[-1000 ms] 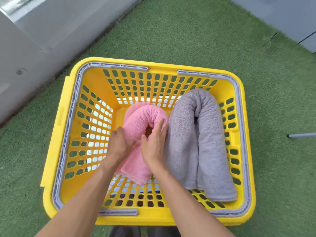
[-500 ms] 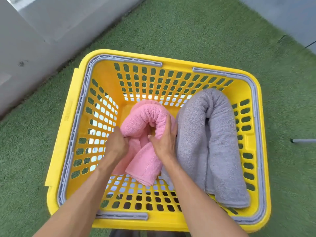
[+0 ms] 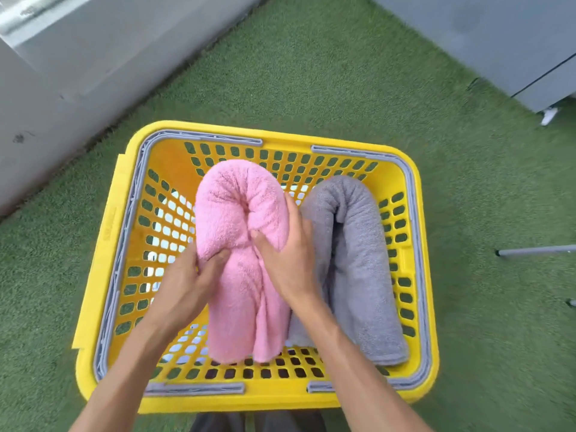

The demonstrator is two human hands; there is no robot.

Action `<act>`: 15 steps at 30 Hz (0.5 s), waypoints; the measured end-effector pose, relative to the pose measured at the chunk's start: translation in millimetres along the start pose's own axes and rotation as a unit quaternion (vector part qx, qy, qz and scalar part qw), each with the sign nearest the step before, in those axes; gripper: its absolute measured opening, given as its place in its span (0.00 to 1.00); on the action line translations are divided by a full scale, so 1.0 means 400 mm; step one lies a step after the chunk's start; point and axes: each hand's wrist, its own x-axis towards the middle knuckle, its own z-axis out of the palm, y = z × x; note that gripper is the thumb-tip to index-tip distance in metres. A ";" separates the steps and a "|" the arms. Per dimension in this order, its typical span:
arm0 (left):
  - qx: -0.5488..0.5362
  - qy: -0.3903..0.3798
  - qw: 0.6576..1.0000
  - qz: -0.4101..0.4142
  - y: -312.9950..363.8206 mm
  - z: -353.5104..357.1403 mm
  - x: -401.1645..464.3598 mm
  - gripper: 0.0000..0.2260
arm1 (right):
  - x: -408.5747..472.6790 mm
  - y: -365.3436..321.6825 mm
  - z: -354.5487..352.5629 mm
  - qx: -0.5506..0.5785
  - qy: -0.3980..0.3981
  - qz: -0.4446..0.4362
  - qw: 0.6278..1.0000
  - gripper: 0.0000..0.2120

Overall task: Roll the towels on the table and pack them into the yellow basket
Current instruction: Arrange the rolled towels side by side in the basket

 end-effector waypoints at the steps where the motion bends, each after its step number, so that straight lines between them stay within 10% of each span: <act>1: -0.009 -0.016 1.000 0.013 0.033 0.003 -0.007 0.14 | -0.010 -0.010 -0.039 0.006 0.031 0.002 0.999 0.35; 6: -0.022 -0.073 0.993 0.085 0.202 0.085 0.009 0.11 | 0.013 -0.022 -0.239 -0.026 0.147 0.025 0.989 0.30; 15: 0.132 -0.053 0.989 0.047 0.070 0.336 0.070 0.22 | 0.027 0.107 -0.273 -0.393 0.109 0.047 0.912 0.37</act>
